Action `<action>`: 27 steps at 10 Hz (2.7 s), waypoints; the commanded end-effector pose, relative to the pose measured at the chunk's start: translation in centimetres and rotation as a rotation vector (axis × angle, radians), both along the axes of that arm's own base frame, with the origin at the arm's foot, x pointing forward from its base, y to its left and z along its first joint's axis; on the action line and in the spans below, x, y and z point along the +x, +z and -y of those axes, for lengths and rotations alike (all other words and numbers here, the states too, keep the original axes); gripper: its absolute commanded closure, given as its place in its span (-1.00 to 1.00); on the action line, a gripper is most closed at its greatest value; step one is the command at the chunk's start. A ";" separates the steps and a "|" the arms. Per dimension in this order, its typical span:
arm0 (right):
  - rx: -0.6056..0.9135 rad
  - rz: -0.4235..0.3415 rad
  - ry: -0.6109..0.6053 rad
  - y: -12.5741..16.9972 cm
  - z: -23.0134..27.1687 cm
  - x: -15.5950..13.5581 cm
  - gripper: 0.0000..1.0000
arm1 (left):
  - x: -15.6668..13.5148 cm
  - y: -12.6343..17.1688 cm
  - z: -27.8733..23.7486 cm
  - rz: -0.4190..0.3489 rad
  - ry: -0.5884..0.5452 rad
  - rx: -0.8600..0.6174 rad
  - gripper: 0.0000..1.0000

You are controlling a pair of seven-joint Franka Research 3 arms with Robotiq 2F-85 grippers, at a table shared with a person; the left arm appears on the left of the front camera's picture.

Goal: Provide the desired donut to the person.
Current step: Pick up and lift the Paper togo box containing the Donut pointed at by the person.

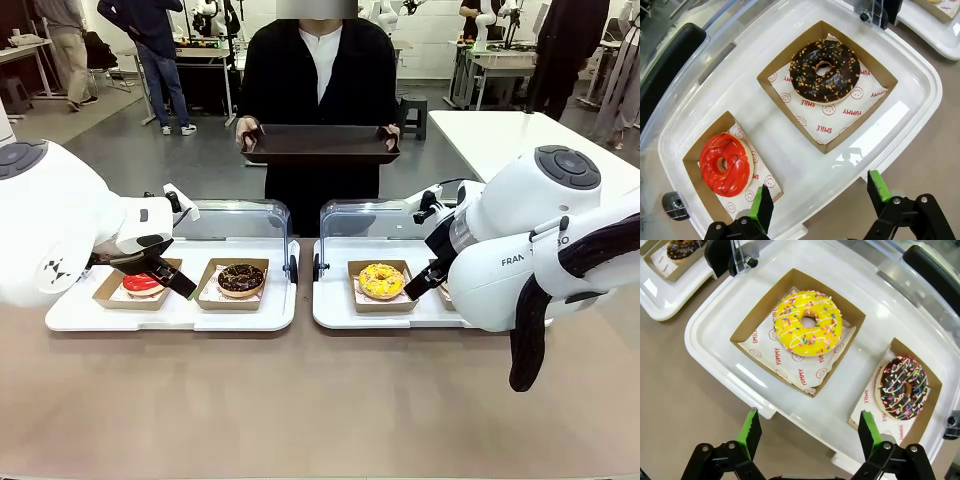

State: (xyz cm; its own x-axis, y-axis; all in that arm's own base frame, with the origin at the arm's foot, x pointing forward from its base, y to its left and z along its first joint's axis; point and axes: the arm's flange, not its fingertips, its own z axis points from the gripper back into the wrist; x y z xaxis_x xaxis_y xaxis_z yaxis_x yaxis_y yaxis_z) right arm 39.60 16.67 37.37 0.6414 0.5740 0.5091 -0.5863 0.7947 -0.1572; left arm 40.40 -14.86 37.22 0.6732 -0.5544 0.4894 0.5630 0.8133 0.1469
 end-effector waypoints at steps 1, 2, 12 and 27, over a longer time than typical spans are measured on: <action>0.000 0.000 0.001 0.0 0.0 0.0 -1.00 | 0.0 0.0 0.0 0.000 0.000 0.000 -1.00; 0.000 0.000 0.001 0.0 0.0 0.0 -1.00 | 0.0 0.0 0.0 0.000 0.000 0.000 -1.00; -0.105 -0.073 -0.048 16.3 6.7 -12.5 -1.00 | -8.4 16.8 -6.5 -0.090 -0.110 0.064 -1.00; 0.413 -0.166 0.517 23.5 15.3 -7.4 -1.00 | -1.3 23.6 -15.0 -0.102 -0.658 -0.346 -1.00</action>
